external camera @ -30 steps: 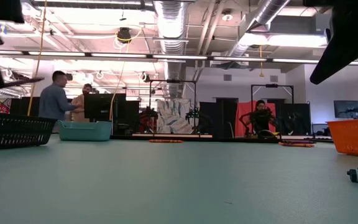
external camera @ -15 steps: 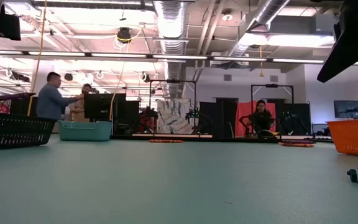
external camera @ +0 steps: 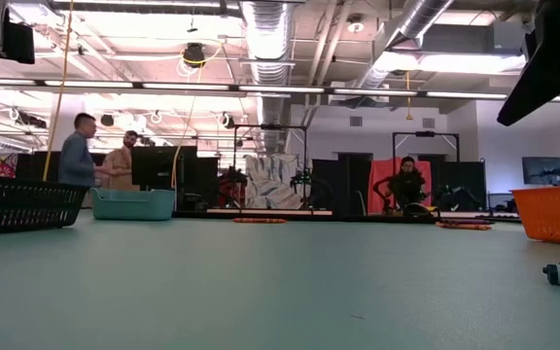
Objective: Sort crayons
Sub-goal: Put the orange crayon into the orange bin
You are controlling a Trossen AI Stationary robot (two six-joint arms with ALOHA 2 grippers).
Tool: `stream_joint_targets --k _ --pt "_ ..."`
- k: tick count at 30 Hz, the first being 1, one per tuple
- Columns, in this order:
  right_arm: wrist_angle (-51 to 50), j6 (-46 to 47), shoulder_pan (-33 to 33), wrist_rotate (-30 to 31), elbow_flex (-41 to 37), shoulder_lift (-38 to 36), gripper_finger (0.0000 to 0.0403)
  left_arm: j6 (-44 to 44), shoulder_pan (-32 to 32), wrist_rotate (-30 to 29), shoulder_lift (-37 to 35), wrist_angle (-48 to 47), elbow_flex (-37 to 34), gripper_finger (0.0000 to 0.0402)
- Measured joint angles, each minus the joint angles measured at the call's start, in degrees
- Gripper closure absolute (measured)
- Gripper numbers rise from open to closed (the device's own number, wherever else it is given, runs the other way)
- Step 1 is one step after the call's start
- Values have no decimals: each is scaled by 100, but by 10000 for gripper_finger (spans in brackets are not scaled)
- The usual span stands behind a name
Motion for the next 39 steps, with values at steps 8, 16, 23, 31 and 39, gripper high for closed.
stream_joint_targets --k 8,16,23,31,39 --pt "-2 -2 0 2 0 0 290 377 -2 98 0 258 89 286" --pt "-1 -56 -7 55 0 0 290 2537 -70 726 150 2762 156 285" --pt "170 -288 -7 145 0 0 290 2638 -420 1469 1014 3665 160 286" --pt "206 -334 -7 170 0 0 290 2188 -888 1623 1896 3686 674 286" --pt "509 -366 70 179 0 0 290 1737 -1328 1163 2599 3092 1648 286"
